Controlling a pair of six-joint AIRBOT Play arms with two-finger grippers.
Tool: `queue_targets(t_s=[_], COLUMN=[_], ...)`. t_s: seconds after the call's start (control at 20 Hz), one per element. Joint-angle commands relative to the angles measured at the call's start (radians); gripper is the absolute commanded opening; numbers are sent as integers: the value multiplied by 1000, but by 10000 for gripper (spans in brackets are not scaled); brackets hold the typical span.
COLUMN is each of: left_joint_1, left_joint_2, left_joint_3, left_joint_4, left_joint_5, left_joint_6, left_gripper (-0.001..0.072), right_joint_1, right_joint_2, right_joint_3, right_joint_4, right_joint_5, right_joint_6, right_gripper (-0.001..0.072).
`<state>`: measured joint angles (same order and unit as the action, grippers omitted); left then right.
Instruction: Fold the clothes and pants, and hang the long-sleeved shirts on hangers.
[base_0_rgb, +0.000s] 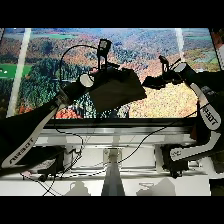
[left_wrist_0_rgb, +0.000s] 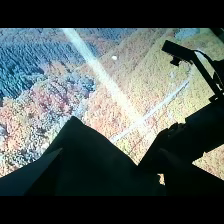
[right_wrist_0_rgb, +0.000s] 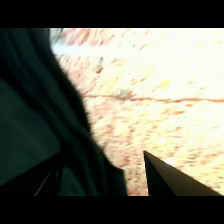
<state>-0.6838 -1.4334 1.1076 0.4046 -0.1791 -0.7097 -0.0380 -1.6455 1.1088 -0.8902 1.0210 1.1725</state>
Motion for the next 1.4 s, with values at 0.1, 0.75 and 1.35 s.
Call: queue_targets(t_s=[0.1, 0.75, 1.35], left_joint_1=[0, 0, 200], left_joint_2=[1, 1, 199], left_joint_3=[0, 0, 0], left_joint_4=[0, 0, 320], left_joint_5=[0, 0, -289], left_joint_6=[0, 0, 0], left_gripper=[699, 699, 14], right_joint_1=[23, 239, 75], right_joint_2=[-52, -52, 240], right_joint_3=[2, 2, 95], right_joint_4=[134, 89, 7], right_joint_5=[23, -24, -210], right_joint_6=[-60, -68, -62], right_gripper=[585, 269, 15])
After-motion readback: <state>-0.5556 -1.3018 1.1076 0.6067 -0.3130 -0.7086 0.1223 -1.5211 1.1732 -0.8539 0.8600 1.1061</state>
